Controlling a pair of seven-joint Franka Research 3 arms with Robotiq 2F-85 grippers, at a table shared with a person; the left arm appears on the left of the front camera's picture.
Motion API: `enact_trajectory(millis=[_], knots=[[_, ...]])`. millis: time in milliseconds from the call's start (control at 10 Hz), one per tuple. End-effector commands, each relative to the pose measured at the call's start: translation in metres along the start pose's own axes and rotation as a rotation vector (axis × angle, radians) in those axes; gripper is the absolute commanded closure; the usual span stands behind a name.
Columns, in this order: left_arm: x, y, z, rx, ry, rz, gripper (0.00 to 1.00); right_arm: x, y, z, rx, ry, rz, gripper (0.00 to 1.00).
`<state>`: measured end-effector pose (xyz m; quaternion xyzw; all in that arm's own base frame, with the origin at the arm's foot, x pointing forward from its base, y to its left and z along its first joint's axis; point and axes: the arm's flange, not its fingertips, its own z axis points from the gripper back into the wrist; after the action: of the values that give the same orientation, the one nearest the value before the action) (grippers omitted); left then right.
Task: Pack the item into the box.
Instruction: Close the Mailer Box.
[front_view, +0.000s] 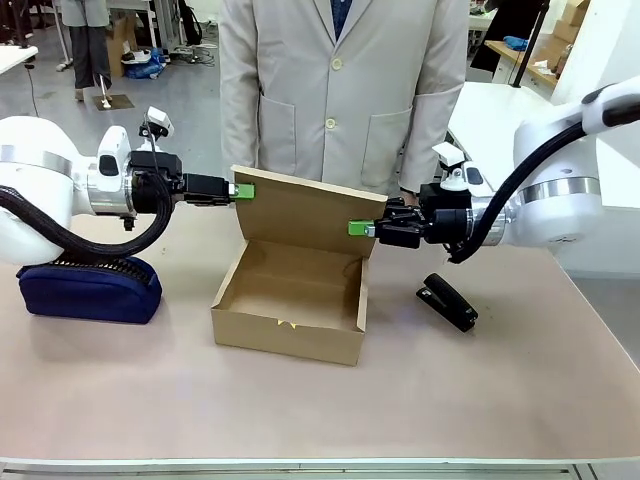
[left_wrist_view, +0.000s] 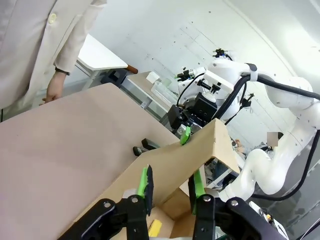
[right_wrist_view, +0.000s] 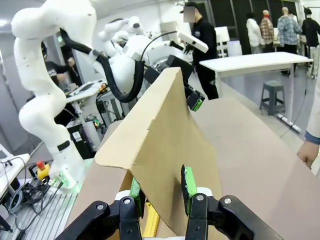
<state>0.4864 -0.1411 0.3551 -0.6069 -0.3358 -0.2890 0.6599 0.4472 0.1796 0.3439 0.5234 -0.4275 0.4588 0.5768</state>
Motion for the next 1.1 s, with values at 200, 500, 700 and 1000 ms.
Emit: enact_trajectory(millis=[200,500,700,1000], knots=[[-0.014,-0.007,0.005,-0.011,0.009,-0.170,0.60,-0.003,0.011,0.006,0.016,-0.038,0.293,0.59],[-0.031,-0.012,0.008,-0.099,-0.012,-0.359,0.60,-0.013,0.018,0.005,-0.009,-0.076,0.476,0.59],[-0.039,-0.011,0.010,-0.153,-0.027,-0.441,0.60,-0.021,0.025,0.004,-0.054,-0.060,0.572,0.59],[-0.046,-0.005,-0.001,-0.176,0.038,-0.461,0.60,-0.037,0.041,0.003,-0.091,-0.037,0.635,0.59]])
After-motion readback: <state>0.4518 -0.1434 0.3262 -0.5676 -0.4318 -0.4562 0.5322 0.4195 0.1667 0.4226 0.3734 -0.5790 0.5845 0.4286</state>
